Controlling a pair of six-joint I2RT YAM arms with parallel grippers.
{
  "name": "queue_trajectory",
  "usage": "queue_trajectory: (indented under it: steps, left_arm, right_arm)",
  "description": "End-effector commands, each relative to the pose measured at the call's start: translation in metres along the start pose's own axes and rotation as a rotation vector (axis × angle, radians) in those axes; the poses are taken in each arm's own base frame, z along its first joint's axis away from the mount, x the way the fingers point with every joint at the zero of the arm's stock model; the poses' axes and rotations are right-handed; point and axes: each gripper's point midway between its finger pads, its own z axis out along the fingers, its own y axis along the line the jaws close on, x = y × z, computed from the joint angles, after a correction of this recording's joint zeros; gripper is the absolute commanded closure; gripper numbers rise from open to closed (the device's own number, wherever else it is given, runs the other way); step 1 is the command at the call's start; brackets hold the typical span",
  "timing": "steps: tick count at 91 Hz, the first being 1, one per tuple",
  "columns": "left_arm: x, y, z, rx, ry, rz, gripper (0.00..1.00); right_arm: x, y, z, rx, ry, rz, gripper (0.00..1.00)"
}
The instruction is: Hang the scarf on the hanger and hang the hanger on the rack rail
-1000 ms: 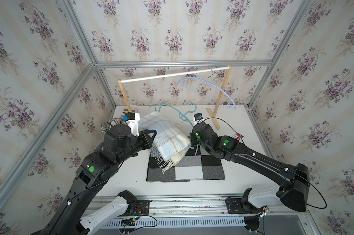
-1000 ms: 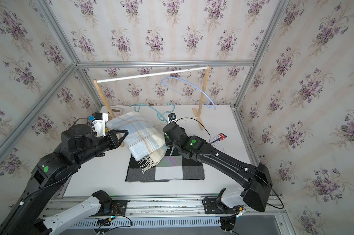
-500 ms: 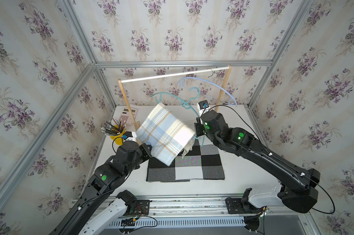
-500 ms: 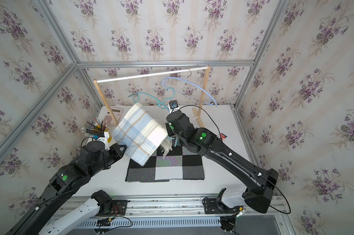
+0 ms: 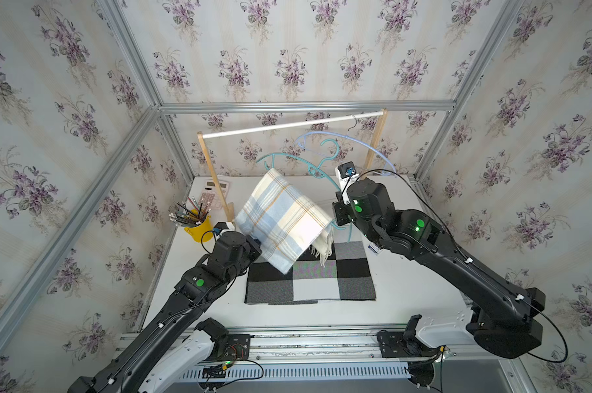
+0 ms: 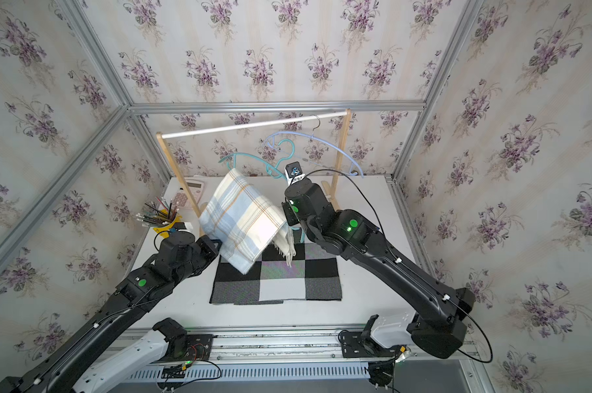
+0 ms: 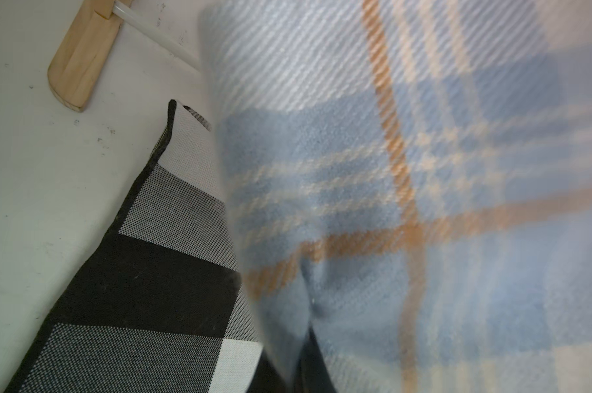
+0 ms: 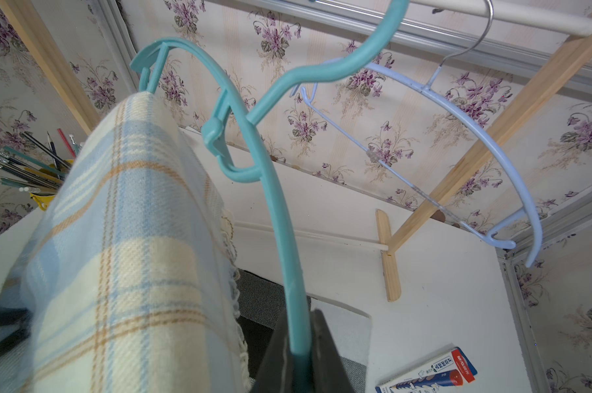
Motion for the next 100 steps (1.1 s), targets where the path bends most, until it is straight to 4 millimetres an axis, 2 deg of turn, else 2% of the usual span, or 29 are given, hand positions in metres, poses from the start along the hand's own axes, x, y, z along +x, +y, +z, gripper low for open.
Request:
queue_trajectory:
  steps: [1,16,40,59,62,71,75,77,100]
  left_arm:
    - [0.009,-0.004,0.014,0.025,0.047,-0.023,1.00]
    - [0.024,-0.034,0.034,0.139,0.146,-0.006,1.00]
    - [0.047,-0.062,0.064,0.197,0.309,-0.034,1.00]
    - [0.058,-0.076,0.075,0.219,0.365,-0.031,0.99]
    - [0.059,-0.078,0.076,0.222,0.371,-0.026,0.96]
    - [0.061,-0.079,0.077,0.216,0.377,-0.011,0.90]
    - [0.061,-0.076,0.077,0.207,0.374,-0.008,0.93]
    - [0.060,-0.074,0.077,0.198,0.370,-0.006,1.00]
    - [0.049,-0.055,0.081,0.117,0.321,0.018,1.00]
  right_arm:
    - [-0.026,-0.013,-0.008,0.049,-0.109,0.073,1.00]
    - [-0.030,-0.010,-0.012,0.016,-0.132,0.086,1.00]
    - [-0.041,-0.015,-0.024,0.000,-0.198,0.106,1.00]
    - [-0.047,-0.019,-0.034,-0.008,-0.252,0.123,1.00]
    - [-0.048,-0.020,-0.035,-0.008,-0.254,0.123,1.00]
    - [-0.050,-0.022,-0.037,-0.004,-0.265,0.126,1.00]
    - [-0.051,-0.023,-0.039,-0.002,-0.274,0.130,1.00]
    - [-0.051,-0.024,-0.040,-0.002,-0.279,0.131,1.00]
    - [-0.056,-0.022,-0.041,-0.008,-0.264,0.108,1.00]
